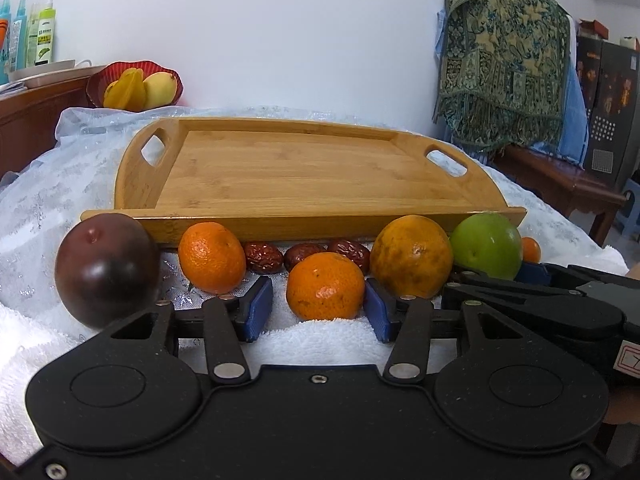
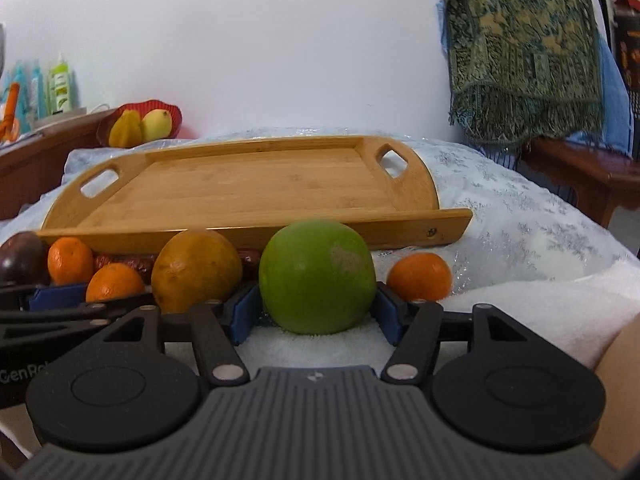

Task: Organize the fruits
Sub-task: 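Close the left gripper on a mandarin while the right gripper closes on the green fruit, then lift the mandarin with the left gripper while the right gripper carries the green fruit over the tray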

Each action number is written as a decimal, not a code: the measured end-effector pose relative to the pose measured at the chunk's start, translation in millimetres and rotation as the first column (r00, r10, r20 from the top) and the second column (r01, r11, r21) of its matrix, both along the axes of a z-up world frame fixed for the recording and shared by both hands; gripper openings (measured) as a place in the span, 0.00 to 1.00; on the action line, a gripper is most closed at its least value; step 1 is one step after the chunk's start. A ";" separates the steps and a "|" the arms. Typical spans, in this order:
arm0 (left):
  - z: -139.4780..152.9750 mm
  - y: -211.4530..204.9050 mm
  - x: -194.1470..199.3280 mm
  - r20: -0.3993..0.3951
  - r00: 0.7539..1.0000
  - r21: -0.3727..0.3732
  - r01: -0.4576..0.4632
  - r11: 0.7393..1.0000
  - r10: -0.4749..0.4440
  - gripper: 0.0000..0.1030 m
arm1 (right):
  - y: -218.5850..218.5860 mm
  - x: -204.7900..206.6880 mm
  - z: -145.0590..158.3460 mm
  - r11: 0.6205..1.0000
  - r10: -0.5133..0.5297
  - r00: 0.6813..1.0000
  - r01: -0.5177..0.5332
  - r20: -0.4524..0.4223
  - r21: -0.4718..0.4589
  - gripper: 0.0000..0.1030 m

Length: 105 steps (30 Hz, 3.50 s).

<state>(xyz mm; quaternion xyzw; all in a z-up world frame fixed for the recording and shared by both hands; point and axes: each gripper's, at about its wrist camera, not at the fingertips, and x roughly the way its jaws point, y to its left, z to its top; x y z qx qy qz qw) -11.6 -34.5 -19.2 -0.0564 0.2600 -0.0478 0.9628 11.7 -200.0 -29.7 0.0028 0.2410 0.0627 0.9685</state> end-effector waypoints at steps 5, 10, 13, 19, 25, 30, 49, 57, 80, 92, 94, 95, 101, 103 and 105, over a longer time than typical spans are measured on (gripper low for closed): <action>-2.0 -1.3 -1.3 0.011 1.000 0.001 -0.004 1.000 0.004 0.47 | 4.4 -0.5 -3.4 1.000 -0.010 1.000 0.010 0.007 -0.022 0.73; -4.8 -2.8 -2.3 0.027 0.999 -0.005 -0.018 1.000 0.018 0.47 | 5.3 0.3 -4.6 1.000 -0.019 1.000 0.020 0.017 -0.022 0.72; -5.3 -1.9 -1.5 0.030 0.999 -0.017 -0.022 1.000 0.022 0.47 | 4.9 0.0 -4.5 1.000 -0.024 0.999 0.024 0.021 -0.015 0.72; -7.5 -2.8 2.5 0.049 0.998 -0.023 -0.042 0.999 0.044 0.47 | 2.7 -1.6 -4.2 1.000 -0.029 0.999 0.029 0.027 0.003 0.71; -8.9 -2.8 2.5 0.059 0.997 -0.034 -0.052 0.998 0.054 0.46 | 2.1 -0.8 -3.7 1.000 -0.029 0.999 0.028 0.026 0.004 0.71; -8.1 -3.4 3.4 0.052 0.997 -0.037 -0.053 0.998 0.055 0.44 | 1.7 -0.6 -3.5 1.000 -0.029 0.999 0.029 0.026 0.005 0.70; -2.0 -11.0 1.0 0.044 0.998 -0.002 -0.045 0.999 0.046 0.37 | -3.2 -2.4 0.2 0.998 -0.032 0.999 0.030 0.024 0.059 0.58; 5.5 -9.0 -7.5 0.102 0.994 0.003 -0.046 0.999 0.046 0.37 | -2.8 -7.2 3.6 0.997 -0.029 0.998 0.025 0.050 0.073 0.58; 19.6 0.7 -11.3 0.145 0.986 0.006 -0.080 0.997 0.078 0.37 | -5.9 -21.8 14.1 0.997 -0.014 0.991 0.003 0.136 0.081 0.57; 48.1 5.2 14.8 0.151 0.985 0.055 -0.089 0.994 0.080 0.37 | -10.8 -4.8 33.2 0.994 -0.012 0.989 -0.005 0.146 0.114 0.57; 52.9 7.2 22.6 0.152 0.985 0.063 -0.094 0.994 0.084 0.37 | -11.6 1.0 36.6 0.993 -0.015 0.990 -0.002 0.142 0.119 0.57; 55.2 8.2 26.5 0.153 0.985 0.066 -0.095 0.993 0.084 0.37 | -11.9 4.1 38.4 0.993 -0.016 0.990 -0.002 0.140 0.121 0.57; 66.9 16.3 54.6 0.142 0.986 0.074 -0.097 0.993 0.086 0.37 | -9.6 21.8 48.3 0.992 -0.008 0.989 -0.010 0.147 0.125 0.57; 70.0 18.8 64.4 0.134 0.987 0.076 -0.098 0.992 0.088 0.37 | -7.8 28.3 52.3 0.993 0.001 0.988 -0.019 0.154 0.120 0.57; 71.8 23.0 74.3 0.118 0.988 0.066 -0.104 0.992 0.095 0.37 | -5.5 35.9 56.1 0.993 0.008 0.987 -0.026 0.157 0.113 0.57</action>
